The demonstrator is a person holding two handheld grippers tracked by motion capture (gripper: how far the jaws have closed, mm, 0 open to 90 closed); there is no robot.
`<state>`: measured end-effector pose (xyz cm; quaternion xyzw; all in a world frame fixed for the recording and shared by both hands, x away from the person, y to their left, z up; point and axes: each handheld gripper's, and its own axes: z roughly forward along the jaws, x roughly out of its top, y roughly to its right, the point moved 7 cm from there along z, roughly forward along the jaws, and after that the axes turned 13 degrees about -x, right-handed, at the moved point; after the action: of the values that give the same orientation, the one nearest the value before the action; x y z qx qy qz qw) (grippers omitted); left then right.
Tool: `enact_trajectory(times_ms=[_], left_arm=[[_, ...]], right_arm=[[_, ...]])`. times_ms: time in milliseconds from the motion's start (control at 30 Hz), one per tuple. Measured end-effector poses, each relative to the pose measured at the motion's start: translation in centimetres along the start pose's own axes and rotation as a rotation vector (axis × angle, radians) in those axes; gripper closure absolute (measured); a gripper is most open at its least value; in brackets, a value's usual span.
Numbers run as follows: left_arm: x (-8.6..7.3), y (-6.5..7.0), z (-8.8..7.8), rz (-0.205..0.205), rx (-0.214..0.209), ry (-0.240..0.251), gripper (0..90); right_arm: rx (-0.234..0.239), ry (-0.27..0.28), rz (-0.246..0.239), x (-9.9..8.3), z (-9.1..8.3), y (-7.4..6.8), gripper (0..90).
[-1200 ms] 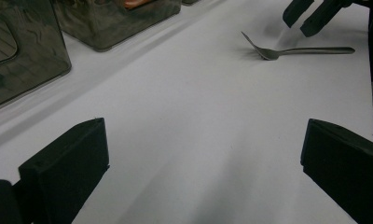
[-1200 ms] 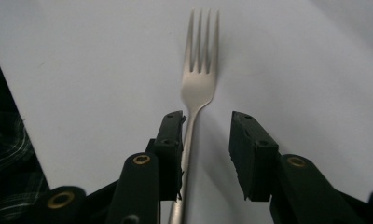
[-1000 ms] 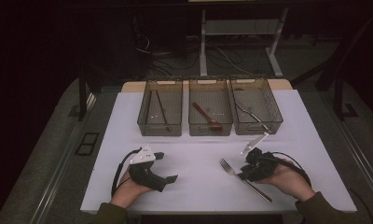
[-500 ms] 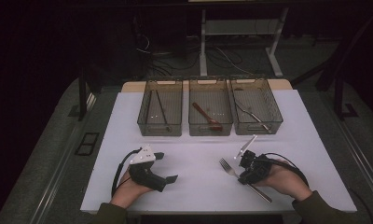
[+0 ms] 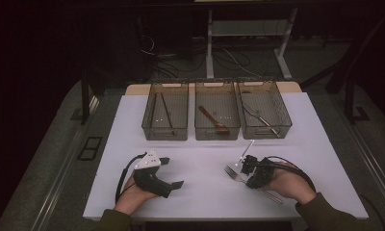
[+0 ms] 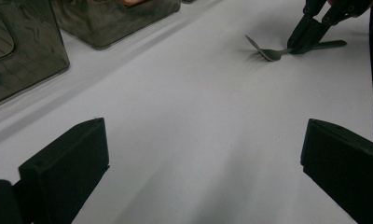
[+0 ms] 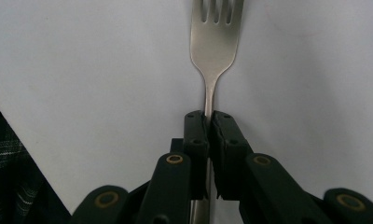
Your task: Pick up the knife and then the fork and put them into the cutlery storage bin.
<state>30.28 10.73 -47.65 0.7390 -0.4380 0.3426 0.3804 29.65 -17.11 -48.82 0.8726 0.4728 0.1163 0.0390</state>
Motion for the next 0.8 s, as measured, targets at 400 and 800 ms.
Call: enact_trajectory(times_ms=[400,800], left_arm=[[0.0,0.0,0.0,0.001,-0.002,0.001,0.0],[0.0,0.0,0.0,0.003,-0.003,0.001,0.0]], right_arm=[[0.028,0.013,0.001,-0.2,-0.1,0.3,84.3],[0.044,0.16,0.091,-0.8,-1.4,2.8,84.3]])
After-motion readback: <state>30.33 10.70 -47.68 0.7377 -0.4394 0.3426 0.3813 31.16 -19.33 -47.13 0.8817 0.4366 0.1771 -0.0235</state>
